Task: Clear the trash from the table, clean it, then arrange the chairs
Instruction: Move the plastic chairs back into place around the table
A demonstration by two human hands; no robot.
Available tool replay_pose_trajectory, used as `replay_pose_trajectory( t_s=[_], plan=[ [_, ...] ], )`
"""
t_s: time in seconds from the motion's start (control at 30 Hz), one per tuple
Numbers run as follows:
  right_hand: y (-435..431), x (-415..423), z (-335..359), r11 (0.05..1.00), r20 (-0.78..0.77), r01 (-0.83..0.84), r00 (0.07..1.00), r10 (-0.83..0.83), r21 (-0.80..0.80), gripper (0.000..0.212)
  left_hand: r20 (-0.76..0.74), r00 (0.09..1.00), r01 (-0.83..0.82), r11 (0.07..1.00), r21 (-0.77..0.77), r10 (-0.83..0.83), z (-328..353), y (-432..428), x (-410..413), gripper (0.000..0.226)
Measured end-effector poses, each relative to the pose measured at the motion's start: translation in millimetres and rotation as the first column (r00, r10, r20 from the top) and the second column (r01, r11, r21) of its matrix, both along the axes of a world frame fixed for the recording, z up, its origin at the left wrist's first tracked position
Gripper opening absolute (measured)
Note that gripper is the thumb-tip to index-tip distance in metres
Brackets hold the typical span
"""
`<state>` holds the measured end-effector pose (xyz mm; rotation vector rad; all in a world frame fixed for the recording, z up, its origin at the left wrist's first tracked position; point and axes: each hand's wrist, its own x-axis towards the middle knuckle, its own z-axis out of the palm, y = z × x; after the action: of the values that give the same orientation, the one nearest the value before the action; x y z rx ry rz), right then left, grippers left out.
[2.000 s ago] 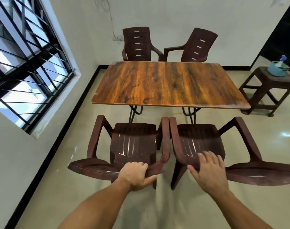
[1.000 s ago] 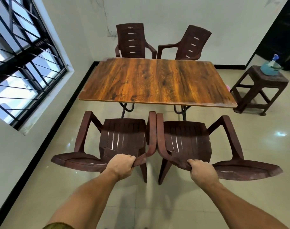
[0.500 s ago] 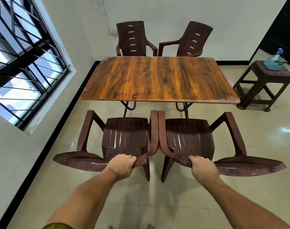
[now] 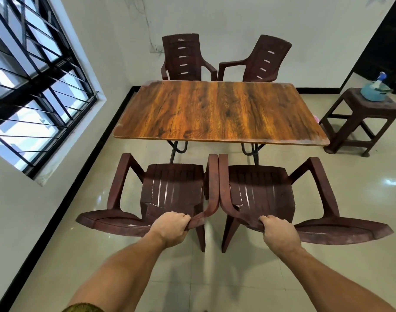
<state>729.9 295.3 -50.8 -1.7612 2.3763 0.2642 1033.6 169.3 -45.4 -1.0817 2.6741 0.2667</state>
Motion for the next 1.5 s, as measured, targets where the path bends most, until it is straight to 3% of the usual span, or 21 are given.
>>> replay_pose_trajectory(
  t_s=[0.3, 0.63, 0.83, 1.03, 1.13, 1.27, 1.5],
  plan=[
    [-1.7, -1.8, 1.3, 1.000, 0.023, 0.003, 1.000, -0.003, 0.007, 0.039, -0.002, 1.000, -0.028, 1.000, 0.013, 0.028, -1.8, 0.1, -0.8, 0.028],
    [2.4, -5.1, 1.2, 1.000, 0.033, -0.002, 0.999, 0.001, 0.010, 0.036, -0.036, 0.964, -0.263, 0.963, 0.058, 0.265, -1.1, 10.9, -24.0, 0.037],
    [5.6, 2.3, 7.1, 1.000, 0.092, -0.009, 0.996, 0.007, 0.025, 0.085, -0.027, 0.972, -0.230, 0.971, 0.063, 0.232, -7.0, 8.4, -18.3, 0.076],
    [-6.8, 29.7, 15.6, 0.997, 0.188, -0.006, 0.982, 0.021, -0.081, 0.106, -0.044, 0.980, -0.187, 0.973, 0.136, 0.195, -0.4, -3.5, -9.5, 0.082],
    [-29.8, 55.9, 23.2, 0.989, 0.238, -0.001, 0.971, 0.037, -0.149, 0.101, -0.053, 0.981, -0.175, 0.972, 0.159, 0.185, 6.5, -18.1, 1.6, 0.080],
    [-74.6, 102.5, 31.1, 0.982, 0.299, -0.037, 0.950, 0.092, -0.186, 0.078, -0.051, 0.977, -0.200, 0.971, 0.134, 0.208, 13.6, -46.3, 24.9, 0.071],
    [-163.8, 227.2, 20.2, 0.962, 0.312, -0.165, 0.922, 0.228, -0.216, 0.068, 0.030, 0.959, -0.285, 0.952, 0.114, 0.283, 11.6, -115.8, 109.8, 0.062]
  ],
)
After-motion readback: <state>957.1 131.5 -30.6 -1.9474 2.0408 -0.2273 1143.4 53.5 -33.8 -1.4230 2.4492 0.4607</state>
